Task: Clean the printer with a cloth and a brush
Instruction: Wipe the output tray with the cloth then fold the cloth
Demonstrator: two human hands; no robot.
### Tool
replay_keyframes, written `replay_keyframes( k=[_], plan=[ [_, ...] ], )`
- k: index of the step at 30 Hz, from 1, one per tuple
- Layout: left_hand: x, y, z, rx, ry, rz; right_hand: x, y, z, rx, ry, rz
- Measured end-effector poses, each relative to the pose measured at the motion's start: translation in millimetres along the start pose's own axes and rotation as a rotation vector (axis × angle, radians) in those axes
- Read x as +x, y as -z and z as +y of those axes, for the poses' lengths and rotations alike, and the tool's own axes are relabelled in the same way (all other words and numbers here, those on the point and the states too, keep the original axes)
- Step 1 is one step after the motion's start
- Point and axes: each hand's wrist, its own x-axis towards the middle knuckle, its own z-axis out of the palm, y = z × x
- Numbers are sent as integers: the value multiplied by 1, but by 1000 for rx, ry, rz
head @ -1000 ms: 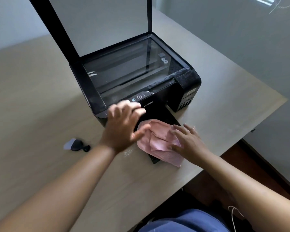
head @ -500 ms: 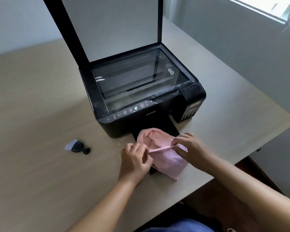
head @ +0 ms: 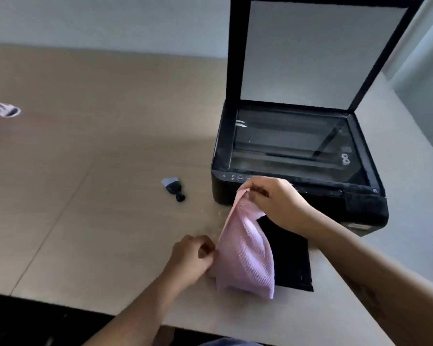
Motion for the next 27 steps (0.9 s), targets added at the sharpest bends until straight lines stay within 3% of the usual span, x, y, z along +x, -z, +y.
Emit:
replay_keyframes(
  k=[6,9,12,16,21,24,27],
  plan=[
    [-51,40,-40,-285,201,200,35,-19,-40,70,2,-240],
    [-57,56,-39,-284,179,186,44,-38,-69,44,70,-396],
    [-49,71,-36,-228,169,68,53,-49,-102,108,154,-487],
    [-57,105,-47,-250,221,7,80,-61,-133,85,208,-405],
    [-81,162,-99,-187,281,228,109,-82,-128,129,77,-317],
    [-91,203,-127,-100,299,242,119,-105,-123,151,-38,-350],
    [-91,238,-137,-98,289,296,129,-124,-126,75,-19,-263]
  ],
)
